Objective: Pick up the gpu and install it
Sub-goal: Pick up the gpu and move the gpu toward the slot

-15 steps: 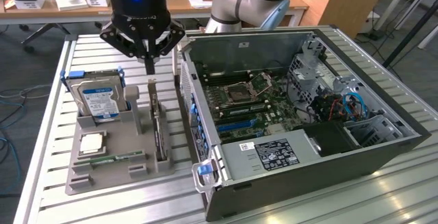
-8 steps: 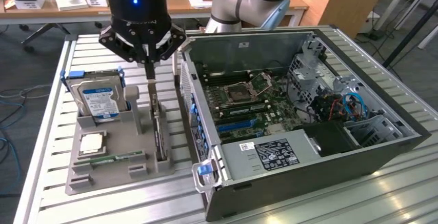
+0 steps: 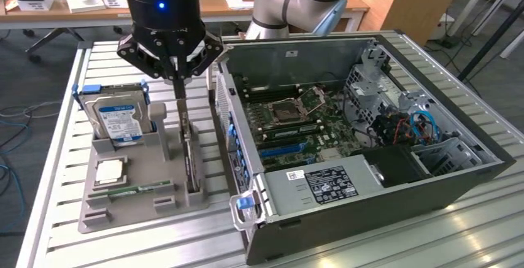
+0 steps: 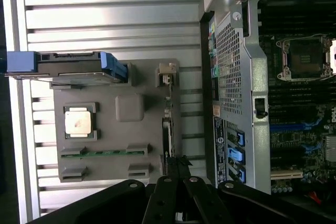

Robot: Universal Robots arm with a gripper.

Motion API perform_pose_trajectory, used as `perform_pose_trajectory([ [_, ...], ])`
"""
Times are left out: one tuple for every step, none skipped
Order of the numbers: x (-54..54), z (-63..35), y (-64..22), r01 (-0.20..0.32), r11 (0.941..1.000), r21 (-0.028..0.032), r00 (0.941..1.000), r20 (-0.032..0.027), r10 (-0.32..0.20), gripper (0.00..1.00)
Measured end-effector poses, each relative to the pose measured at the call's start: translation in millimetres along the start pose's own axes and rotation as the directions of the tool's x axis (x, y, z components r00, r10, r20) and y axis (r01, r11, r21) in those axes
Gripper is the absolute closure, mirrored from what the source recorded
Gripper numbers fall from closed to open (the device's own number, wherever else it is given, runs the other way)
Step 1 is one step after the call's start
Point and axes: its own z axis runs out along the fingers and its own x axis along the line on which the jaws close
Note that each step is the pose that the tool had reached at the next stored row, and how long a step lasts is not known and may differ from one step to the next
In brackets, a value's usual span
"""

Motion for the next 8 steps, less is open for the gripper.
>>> perform_pose_trajectory([
  [0.0, 0.0, 0.0, 0.000, 1.0000, 0.0000, 1.0000, 0.0000, 0.000, 0.90],
  [0.0, 0.0, 0.0, 0.000, 1.0000, 0.0000, 1.0000, 0.0000, 0.000, 0.90],
  [0.0, 0.0, 0.0, 0.000, 1.0000, 0.0000, 1.0000, 0.0000, 0.000, 0.90],
  [0.0, 0.0, 0.0, 0.000, 1.0000, 0.0000, 1.0000, 0.0000, 0.000, 0.90],
  [0.0, 0.0, 0.0, 0.000, 1.0000, 0.0000, 1.0000, 0.0000, 0.000, 0.90],
  [0.0, 0.0, 0.0, 0.000, 1.0000, 0.0000, 1.0000, 0.0000, 0.000, 0.90],
  [0.0, 0.0, 0.0, 0.000, 1.0000, 0.0000, 1.0000, 0.0000, 0.000, 0.90],
  [0.0, 0.0, 0.0, 0.000, 1.0000, 0.0000, 1.0000, 0.0000, 0.000, 0.90],
])
